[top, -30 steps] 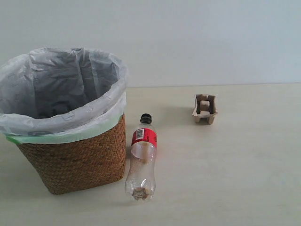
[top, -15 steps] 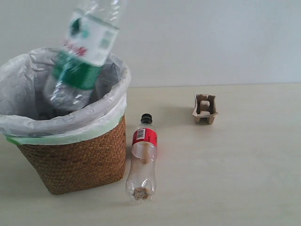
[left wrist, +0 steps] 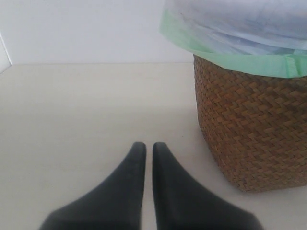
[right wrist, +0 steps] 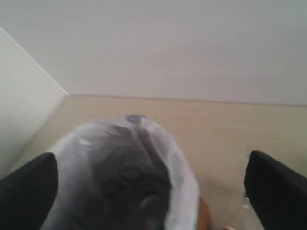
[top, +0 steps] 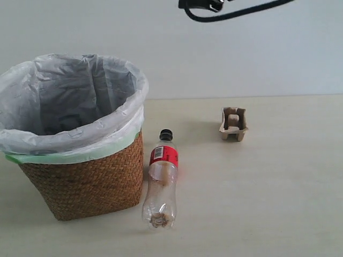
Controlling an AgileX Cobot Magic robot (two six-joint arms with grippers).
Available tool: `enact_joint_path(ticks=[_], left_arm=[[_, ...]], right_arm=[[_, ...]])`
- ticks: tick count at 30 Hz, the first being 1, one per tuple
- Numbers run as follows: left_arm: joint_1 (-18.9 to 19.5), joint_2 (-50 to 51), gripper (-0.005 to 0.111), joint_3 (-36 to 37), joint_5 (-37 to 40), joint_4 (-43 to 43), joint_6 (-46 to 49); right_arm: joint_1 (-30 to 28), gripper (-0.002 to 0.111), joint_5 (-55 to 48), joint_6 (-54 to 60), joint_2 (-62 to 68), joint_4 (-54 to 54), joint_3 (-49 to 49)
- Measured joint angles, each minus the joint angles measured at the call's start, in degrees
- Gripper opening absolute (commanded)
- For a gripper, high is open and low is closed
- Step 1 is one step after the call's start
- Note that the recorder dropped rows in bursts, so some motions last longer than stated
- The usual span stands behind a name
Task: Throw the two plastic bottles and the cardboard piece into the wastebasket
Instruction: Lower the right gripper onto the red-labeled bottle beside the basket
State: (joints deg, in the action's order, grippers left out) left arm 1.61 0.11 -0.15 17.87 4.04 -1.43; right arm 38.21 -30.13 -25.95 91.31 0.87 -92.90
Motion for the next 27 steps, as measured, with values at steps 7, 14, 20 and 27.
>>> enact_joint_path(ticks=[7,14,20,27], left_arm=[[0.0,0.0,0.005,0.0,0.0,0.0,0.0],[0.0,0.0,0.005,0.0,0.0,0.0,0.0],[0.0,0.0,0.005,0.0,0.0,0.0,0.0],[0.0,0.0,0.005,0.0,0.0,0.0,0.0]], right_arm=[[-0.86,0.078,-21.0,-11.76,2.18,-20.34,-0.05],[-6.74,0.061,-32.86,-6.74,8.69,-13.23,-0.05],[-6.82,0.056,-37.95,-1.85,15.01,-5.31,-0.05],[-6.82,0.024,-39.41,4.11,16.96,-3.71,7.27]])
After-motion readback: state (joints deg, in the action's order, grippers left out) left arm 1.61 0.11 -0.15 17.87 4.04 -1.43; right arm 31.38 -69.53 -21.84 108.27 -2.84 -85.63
